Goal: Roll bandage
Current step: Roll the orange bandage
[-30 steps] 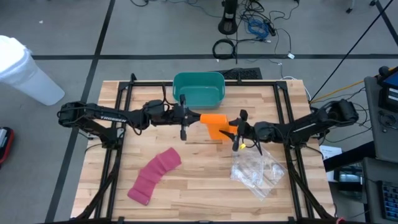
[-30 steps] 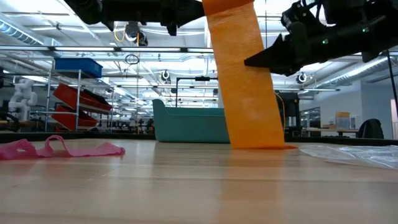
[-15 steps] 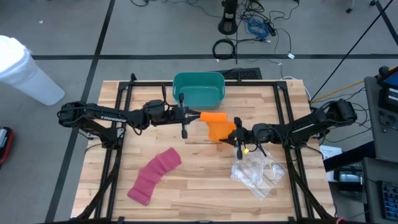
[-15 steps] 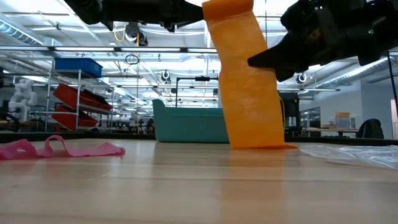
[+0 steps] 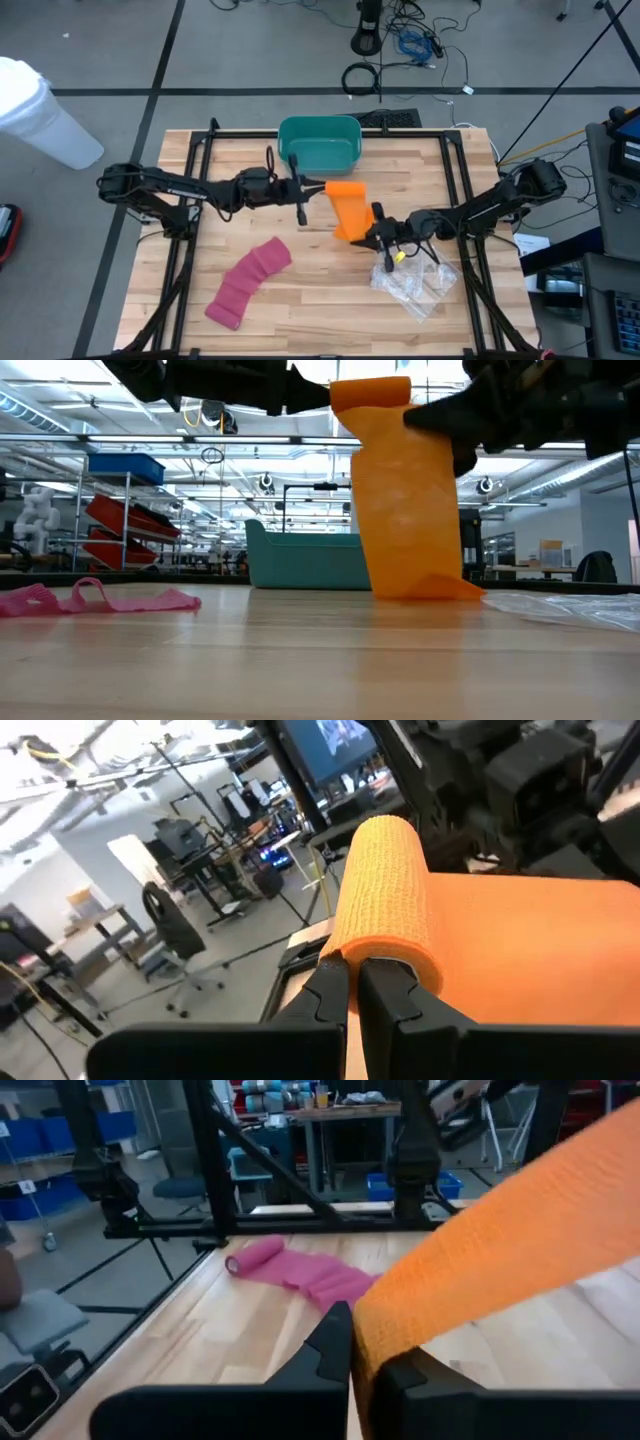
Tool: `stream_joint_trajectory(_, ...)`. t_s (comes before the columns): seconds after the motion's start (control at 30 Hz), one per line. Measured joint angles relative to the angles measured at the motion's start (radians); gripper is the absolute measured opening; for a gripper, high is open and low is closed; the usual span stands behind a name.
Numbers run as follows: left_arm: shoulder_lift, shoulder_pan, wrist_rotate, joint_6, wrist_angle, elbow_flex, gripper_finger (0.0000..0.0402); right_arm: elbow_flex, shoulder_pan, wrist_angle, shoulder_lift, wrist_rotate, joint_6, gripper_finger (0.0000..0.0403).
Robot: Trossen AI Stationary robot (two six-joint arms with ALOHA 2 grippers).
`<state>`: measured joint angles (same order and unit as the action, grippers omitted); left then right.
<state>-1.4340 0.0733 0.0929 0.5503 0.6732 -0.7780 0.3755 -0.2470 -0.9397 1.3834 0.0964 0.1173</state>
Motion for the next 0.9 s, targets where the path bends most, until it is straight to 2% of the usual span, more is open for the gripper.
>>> stream_joint_trajectory(0.17,-0.006,-0.022,0.020,0.067,0.020,0.000,0.0004,0.056,0.000,0.069,-0.001,-0.050,0.002,0.0000)
stream_joint_trajectory(0.4,-0.007,-0.041,0.091,0.146,-0.006,0.000,0.0004,0.149,0.000,0.069,-0.001,-0.125,0.002,0.0000)
stream_joint_trajectory(0.77,-0.007,-0.041,0.104,0.172,-0.041,0.000,0.0004,0.175,0.051,0.068,-0.067,-0.126,0.003,0.0000)
stream_joint_trajectory(0.9,-0.007,-0.045,0.103,0.169,-0.033,0.000,0.0004,0.176,0.048,0.164,-0.081,-0.125,0.024,0.0006)
